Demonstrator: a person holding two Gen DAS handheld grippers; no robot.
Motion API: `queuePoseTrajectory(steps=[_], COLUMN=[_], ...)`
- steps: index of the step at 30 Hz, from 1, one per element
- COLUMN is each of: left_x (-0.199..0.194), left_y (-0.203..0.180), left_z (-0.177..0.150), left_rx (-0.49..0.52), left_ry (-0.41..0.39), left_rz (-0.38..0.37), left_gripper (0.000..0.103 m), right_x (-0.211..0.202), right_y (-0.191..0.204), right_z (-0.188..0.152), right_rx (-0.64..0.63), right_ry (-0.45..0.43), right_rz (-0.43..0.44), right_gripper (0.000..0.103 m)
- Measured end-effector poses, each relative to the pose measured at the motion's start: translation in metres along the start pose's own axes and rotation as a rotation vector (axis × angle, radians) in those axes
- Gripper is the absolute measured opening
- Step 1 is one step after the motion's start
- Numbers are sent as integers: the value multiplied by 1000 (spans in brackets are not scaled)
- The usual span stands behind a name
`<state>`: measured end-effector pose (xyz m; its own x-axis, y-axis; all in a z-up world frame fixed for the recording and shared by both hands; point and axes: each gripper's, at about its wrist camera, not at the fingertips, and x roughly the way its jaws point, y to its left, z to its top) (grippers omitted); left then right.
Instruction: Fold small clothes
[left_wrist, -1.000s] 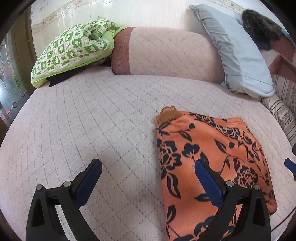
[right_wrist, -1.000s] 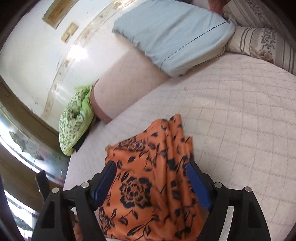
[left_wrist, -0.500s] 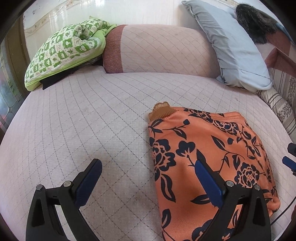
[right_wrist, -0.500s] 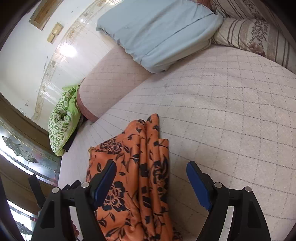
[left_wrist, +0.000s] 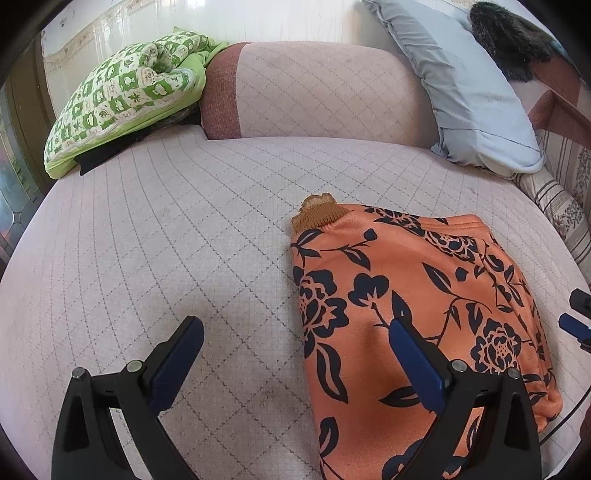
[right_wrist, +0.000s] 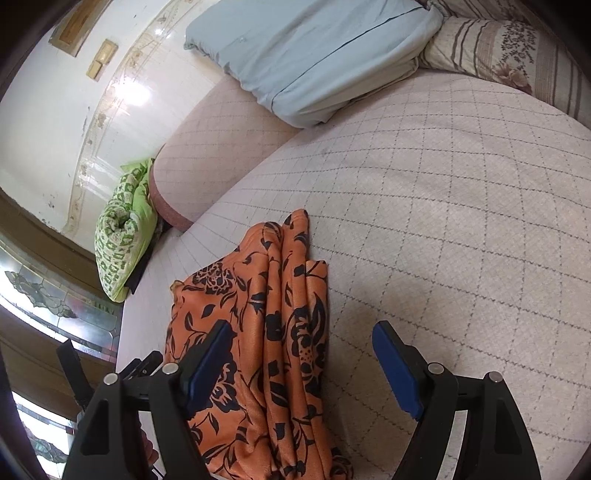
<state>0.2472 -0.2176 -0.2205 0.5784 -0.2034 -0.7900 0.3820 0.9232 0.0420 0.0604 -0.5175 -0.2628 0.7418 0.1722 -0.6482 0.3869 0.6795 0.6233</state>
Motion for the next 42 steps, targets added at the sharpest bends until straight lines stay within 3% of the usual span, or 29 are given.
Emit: queuePoseTrajectory(steps=[12,20,32,42], left_x=[4,35,39,44], left_y=[46,58,4,-14], left_z=[13,11,-1,-4], left_rx=[-157,-208,-50,-15], left_ry=[27,196,254,268], left_rz=[-75,-272,-336,-379], left_gripper=[100,100,100,100], right_x=[4,22,39,64], right_y=[-2,-12,-12,-13], right_z=[-2,-3,-4,-3], right_rx=[17,83,82,75], right_ry=[18,84,127,184], right_rz=[35,109,141,174], right_gripper=[81,81,81,81])
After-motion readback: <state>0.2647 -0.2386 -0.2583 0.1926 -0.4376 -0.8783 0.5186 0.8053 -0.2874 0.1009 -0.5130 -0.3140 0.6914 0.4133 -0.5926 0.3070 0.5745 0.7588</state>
